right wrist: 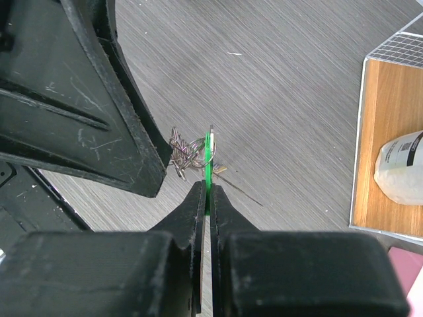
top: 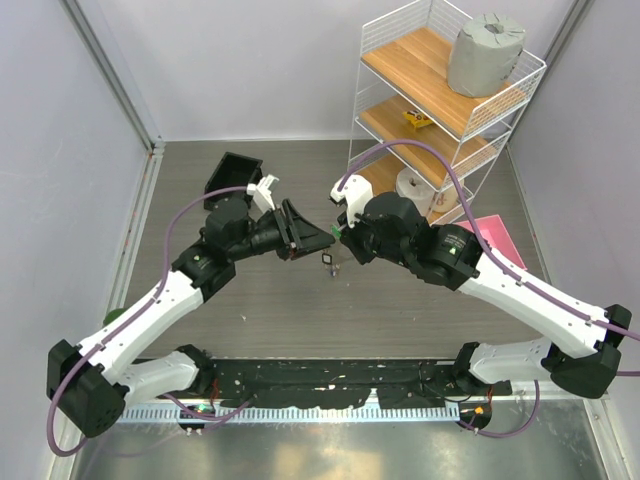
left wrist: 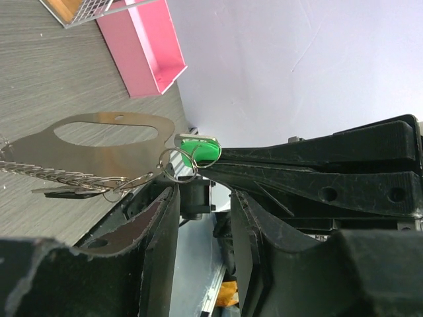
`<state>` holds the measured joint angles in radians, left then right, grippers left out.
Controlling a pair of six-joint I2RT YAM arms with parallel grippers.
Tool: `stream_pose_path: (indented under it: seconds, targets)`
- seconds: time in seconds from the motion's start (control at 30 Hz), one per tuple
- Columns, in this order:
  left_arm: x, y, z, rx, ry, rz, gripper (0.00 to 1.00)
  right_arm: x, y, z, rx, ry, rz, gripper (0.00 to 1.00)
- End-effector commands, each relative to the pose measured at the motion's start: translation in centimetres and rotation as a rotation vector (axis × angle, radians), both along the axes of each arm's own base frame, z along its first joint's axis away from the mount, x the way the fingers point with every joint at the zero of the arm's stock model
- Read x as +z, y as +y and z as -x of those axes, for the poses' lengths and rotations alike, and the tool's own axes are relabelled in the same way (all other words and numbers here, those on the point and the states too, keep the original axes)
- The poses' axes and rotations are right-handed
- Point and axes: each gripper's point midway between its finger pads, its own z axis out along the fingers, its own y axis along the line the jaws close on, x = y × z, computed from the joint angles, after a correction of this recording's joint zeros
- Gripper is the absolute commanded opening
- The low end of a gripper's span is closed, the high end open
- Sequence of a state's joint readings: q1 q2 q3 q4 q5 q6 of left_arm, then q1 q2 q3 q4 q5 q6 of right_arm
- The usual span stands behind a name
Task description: Remove the keys from the keyring
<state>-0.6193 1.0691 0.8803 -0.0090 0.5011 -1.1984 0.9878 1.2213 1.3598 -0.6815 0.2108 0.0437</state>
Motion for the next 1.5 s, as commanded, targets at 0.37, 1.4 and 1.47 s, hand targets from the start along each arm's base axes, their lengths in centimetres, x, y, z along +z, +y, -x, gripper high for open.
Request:
stream_pose_path:
  seconds: [0.37, 1.4, 1.47]
  targets:
    - [0.7, -1.0, -1.5, -0.003, 0.001, 0.028, 0.32, 3.0, 0.6, 0.1, 0.020, -0.051, -0.099, 0.05]
    - [2.3, 0.0, -1.9, 0.040, -0.071, 0.030, 0.24, 2.4, 1.0, 0.1, 0.030, -0.036, -0.091, 0.05]
    - [2.3, 0.0, -1.9, 0.040, -0.072, 0.031, 0.22, 2.4, 1.1, 0.1, 0.031, -0.036, -0.091, 0.05]
